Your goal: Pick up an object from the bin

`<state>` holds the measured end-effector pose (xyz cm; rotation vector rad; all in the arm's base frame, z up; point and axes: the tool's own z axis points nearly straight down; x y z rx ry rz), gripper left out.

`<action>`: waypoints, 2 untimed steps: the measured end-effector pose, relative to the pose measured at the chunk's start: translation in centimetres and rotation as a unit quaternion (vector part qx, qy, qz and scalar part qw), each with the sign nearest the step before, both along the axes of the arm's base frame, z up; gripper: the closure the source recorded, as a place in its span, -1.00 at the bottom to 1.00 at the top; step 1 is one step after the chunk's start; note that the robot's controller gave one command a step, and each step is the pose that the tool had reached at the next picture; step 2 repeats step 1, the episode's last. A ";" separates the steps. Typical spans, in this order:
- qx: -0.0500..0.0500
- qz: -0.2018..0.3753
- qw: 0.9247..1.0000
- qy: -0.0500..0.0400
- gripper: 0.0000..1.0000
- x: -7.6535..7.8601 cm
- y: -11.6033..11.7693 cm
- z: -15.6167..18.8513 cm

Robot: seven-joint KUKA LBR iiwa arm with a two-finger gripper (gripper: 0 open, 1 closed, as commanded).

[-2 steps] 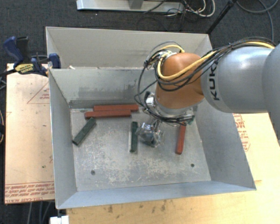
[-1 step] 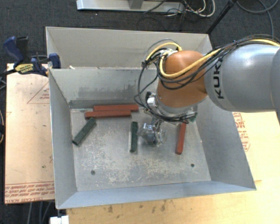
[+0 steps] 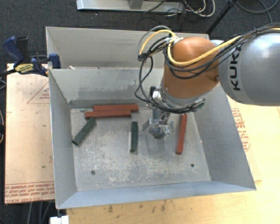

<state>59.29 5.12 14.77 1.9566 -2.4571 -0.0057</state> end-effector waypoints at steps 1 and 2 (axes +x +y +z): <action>0.000 -0.007 1.000 -0.001 1.00 0.1 2.2 6.0; 0.000 -0.007 1.000 -0.001 1.00 0.1 2.2 6.0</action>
Offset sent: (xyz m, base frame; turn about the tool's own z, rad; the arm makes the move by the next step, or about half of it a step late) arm 0.0209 0.0286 -0.0119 0.1457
